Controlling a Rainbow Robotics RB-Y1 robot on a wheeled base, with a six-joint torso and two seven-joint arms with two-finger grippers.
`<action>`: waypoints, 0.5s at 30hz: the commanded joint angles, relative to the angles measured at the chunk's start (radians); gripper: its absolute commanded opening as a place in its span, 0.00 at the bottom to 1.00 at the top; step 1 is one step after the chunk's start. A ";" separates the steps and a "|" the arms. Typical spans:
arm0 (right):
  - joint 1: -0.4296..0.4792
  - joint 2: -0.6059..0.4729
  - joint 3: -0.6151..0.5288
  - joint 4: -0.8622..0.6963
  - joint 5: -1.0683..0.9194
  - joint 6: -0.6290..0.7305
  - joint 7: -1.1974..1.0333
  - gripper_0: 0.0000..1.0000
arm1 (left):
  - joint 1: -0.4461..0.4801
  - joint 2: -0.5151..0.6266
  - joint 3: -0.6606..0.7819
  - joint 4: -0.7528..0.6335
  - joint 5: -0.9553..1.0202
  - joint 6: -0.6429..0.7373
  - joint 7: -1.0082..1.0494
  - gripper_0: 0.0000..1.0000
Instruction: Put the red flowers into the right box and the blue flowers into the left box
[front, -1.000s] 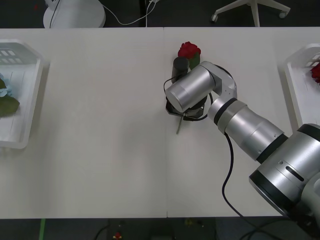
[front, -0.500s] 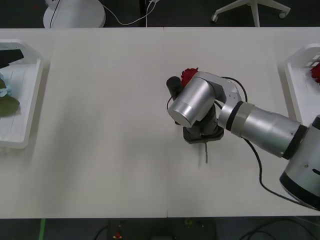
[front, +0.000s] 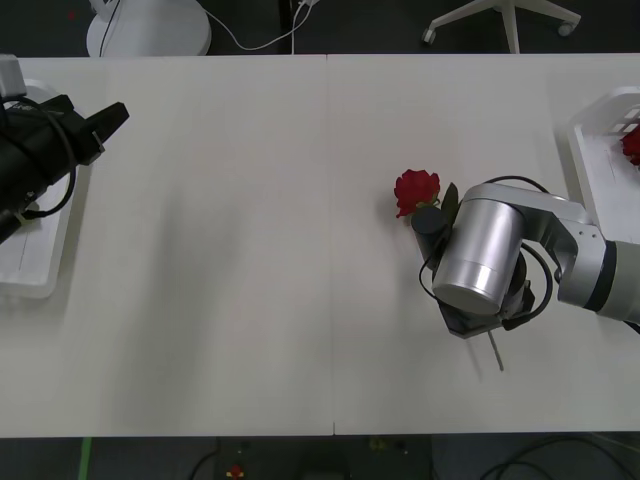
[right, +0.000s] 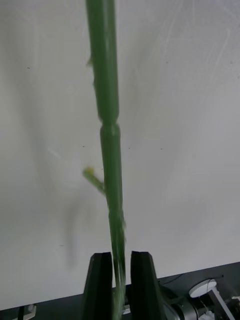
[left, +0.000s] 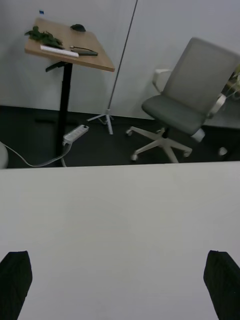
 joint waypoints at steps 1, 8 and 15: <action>0.022 -0.019 -0.020 -0.001 0.044 -0.023 0.018 0.60 | -0.048 0.051 -0.058 -0.029 0.100 0.175 -0.402 1.00; 0.022 -0.032 -0.055 -0.021 0.053 -0.057 0.058 0.90 | -0.068 0.080 -0.057 -0.075 0.508 0.522 -1.482 1.00; 0.019 -0.022 -0.311 -0.032 -0.048 -0.057 0.182 1.00 | -0.119 0.080 -0.020 -0.087 1.050 0.771 -2.152 1.00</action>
